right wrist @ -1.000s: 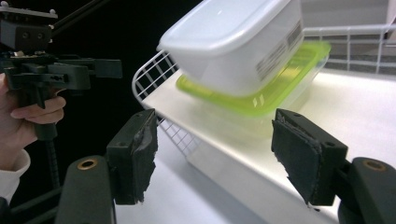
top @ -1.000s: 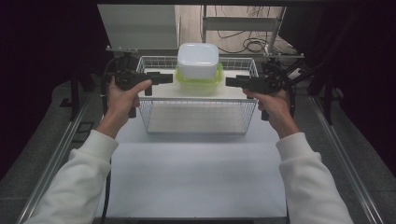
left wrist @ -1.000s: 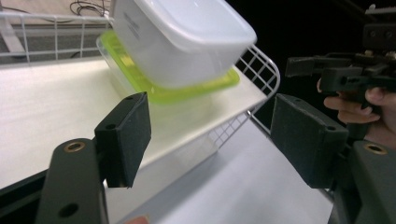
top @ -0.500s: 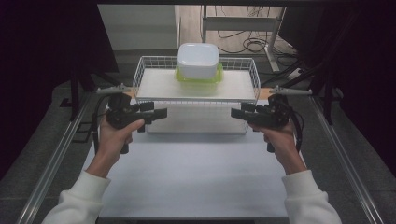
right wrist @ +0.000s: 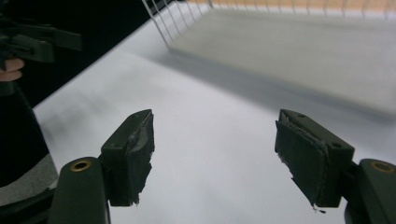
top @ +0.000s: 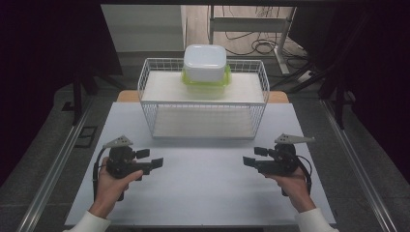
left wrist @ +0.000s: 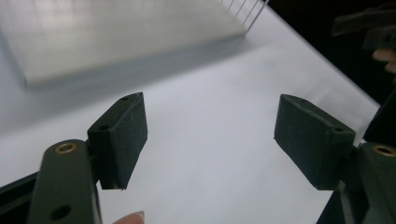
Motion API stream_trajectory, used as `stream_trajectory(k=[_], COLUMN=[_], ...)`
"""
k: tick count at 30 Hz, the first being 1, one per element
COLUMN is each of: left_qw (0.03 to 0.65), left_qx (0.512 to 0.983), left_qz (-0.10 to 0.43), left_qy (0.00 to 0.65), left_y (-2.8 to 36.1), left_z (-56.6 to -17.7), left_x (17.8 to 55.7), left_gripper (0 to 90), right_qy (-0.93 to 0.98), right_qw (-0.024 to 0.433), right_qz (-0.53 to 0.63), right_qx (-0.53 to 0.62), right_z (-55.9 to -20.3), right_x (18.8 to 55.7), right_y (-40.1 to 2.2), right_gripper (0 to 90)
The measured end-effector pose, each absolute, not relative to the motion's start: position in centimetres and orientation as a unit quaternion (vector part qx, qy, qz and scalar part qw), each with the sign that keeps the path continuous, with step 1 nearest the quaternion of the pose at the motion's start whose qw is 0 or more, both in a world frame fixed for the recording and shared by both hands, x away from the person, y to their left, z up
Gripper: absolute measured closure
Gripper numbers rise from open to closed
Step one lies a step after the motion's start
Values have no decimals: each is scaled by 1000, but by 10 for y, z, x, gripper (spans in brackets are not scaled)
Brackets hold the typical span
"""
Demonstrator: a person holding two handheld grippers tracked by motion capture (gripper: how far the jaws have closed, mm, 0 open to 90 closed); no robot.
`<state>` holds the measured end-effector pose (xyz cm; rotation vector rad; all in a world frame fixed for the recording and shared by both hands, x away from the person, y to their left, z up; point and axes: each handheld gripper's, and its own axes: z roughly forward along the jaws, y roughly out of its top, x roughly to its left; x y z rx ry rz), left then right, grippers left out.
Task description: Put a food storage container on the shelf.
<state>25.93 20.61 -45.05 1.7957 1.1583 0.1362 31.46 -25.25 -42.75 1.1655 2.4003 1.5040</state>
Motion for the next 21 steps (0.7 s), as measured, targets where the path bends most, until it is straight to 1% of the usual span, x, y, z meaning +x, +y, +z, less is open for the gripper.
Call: stream_trajectory(k=[2, 5, 8, 12, 14, 21], left_qw=[463, 436, 421, 416, 419, 424], left_qx=[745, 759, 762, 761, 758, 752], left_qz=[53, 67, 80, 91, 84, 86], left_qy=[477, 479, 485, 490, 493, 497], left_y=[206, 206, 207, 209, 210, 214], left_z=[-462, -474, -482, -487, -488, -487], left_x=[255, 253, 254, 253, 253, 254], left_gripper=[251, 244, 240, 230, 230, 223], right_qy=[786, 799, 808, 815, 814, 811], right_qw=[36, 44, 53, 63, 66, 72], right_qz=[480, 454, 431, 410, 411, 417], right_qx=[389, 393, 399, 405, 405, 403], right_z=[-438, -452, -464, -471, -472, -471], right_x=[311, 305, 304, 308, 308, 309], right_y=[-258, -262, -262, -263, -264, -264], right_gripper=[274, 266, 256, 246, 240, 217])
